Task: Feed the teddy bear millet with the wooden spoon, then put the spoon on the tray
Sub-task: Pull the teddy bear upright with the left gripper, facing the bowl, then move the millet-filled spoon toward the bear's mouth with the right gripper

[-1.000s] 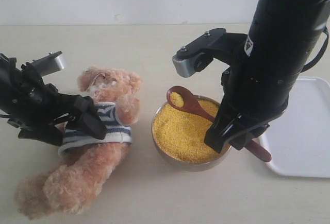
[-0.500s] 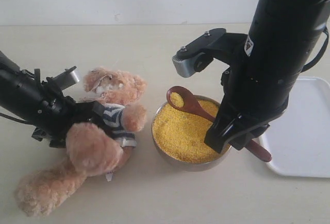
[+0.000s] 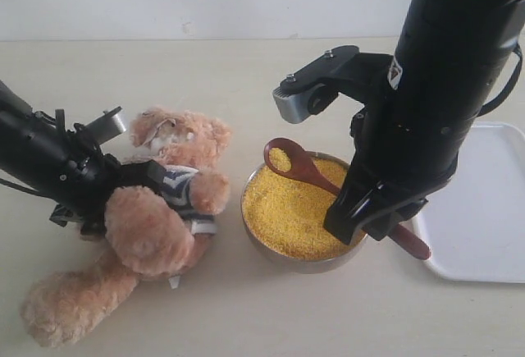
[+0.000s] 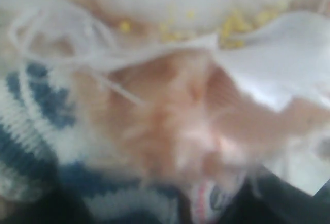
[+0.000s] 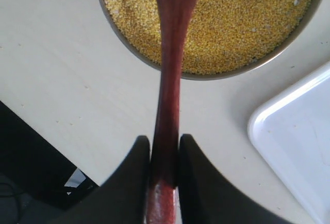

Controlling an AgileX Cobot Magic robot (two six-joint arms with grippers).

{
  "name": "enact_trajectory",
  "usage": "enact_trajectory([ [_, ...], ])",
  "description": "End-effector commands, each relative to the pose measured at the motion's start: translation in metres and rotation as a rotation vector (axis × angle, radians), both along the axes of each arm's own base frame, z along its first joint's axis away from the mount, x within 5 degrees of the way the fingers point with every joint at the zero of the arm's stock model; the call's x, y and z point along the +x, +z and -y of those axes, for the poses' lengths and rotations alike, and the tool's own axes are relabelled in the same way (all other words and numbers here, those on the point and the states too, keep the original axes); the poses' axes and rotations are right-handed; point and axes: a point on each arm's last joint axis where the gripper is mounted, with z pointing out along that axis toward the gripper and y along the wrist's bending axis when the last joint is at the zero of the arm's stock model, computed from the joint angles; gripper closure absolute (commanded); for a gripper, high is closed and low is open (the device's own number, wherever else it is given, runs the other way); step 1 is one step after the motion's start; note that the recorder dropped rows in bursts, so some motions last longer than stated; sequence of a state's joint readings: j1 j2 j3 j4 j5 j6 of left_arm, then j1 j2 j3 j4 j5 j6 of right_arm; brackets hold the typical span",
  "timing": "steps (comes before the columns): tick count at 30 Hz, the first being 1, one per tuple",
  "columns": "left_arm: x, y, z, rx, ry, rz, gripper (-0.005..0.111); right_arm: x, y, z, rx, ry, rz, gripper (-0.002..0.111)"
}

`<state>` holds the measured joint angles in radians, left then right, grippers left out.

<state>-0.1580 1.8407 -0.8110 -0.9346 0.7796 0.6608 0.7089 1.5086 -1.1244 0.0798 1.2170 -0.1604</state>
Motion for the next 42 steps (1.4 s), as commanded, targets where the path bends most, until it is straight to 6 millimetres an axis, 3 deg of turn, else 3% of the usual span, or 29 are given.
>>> enact_trajectory([
  [1, -0.009, 0.013, -0.009, 0.117, -0.046, 0.001, 0.103, -0.001, 0.004, 0.002, 0.009, 0.005, 0.010, 0.109],
  [13, -0.023, 0.062, -0.021, 0.219, -0.058, 0.085, 0.103, -0.001, 0.004, 0.002, 0.009, 0.007, 0.010, 0.109],
  [22, -0.023, 0.093, -0.024, 0.254, -0.093, 0.104, 0.103, -0.001, 0.004, 0.002, 0.009, 0.011, 0.011, 0.109],
  [29, -0.028, 0.096, -0.023, 0.247, -0.113, 0.072, 0.103, -0.001, 0.004, 0.002, 0.009, 0.015, 0.011, 0.109],
  [42, -0.040, 0.096, 0.000, 0.263, -0.228, 0.041, 0.103, -0.001, 0.005, 0.000, 0.021, 0.013, 0.001, 0.109],
])
